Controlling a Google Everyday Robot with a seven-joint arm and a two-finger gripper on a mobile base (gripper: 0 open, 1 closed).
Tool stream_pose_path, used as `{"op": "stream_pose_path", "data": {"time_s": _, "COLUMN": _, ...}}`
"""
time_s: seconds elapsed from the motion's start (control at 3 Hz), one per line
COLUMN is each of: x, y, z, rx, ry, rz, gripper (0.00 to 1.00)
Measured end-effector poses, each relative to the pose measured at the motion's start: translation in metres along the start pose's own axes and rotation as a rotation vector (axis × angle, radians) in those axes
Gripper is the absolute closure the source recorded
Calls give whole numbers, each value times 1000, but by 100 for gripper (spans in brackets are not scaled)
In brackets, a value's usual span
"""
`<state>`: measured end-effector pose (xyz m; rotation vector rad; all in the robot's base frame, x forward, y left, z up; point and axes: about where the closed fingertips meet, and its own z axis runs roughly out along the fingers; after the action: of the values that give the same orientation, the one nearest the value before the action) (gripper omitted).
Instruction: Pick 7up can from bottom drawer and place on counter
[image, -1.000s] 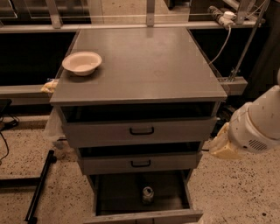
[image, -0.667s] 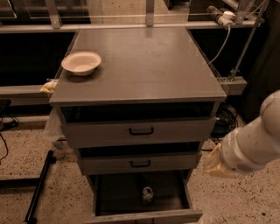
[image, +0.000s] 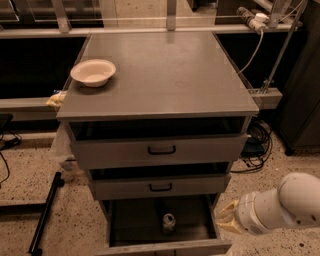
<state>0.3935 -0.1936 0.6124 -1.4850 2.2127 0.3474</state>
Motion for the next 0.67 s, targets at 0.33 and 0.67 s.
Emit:
{"op": "stream_pose_path", "data": {"time_s": 0.33, "x": 12, "y": -9, "z": 27, "rx": 17, "ry": -36, "rz": 24, "gripper": 100}}
{"op": "stream_pose_path", "data": {"time_s": 0.67, "x": 7, "y": -7, "z": 15, "rx": 16, "ry": -26, "rz": 12, "gripper": 100}}
